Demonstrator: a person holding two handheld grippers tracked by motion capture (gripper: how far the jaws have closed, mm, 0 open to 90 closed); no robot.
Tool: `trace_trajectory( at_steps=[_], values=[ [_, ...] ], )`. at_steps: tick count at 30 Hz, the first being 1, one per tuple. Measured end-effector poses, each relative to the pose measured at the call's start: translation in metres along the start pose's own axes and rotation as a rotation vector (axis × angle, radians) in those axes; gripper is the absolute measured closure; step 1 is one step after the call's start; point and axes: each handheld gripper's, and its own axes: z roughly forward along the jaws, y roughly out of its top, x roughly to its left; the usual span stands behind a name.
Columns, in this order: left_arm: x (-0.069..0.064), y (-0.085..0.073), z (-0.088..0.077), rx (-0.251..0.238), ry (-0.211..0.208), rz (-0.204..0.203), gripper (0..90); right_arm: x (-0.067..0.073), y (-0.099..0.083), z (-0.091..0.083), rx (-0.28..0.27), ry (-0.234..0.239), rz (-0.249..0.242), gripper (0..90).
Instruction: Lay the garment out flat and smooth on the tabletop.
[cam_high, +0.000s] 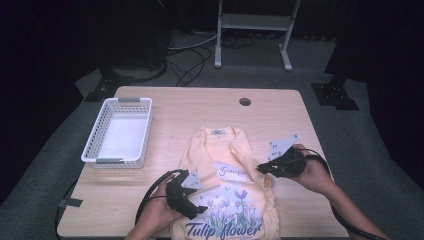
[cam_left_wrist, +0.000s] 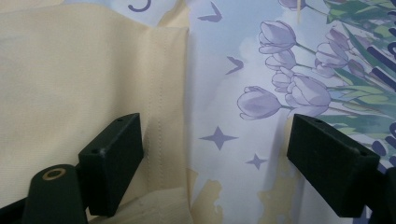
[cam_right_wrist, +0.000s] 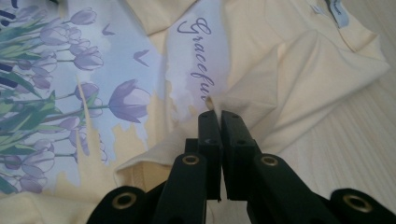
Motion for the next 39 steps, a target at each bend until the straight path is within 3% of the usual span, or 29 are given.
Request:
trace_trajectory(
  at_steps=[39],
  values=[
    [-0.001,0.002,0.001,0.007,0.004,-0.006,17.4,-0.018,-0.045,-0.029,0.014,-0.089,0.105,87.6]
  ],
)
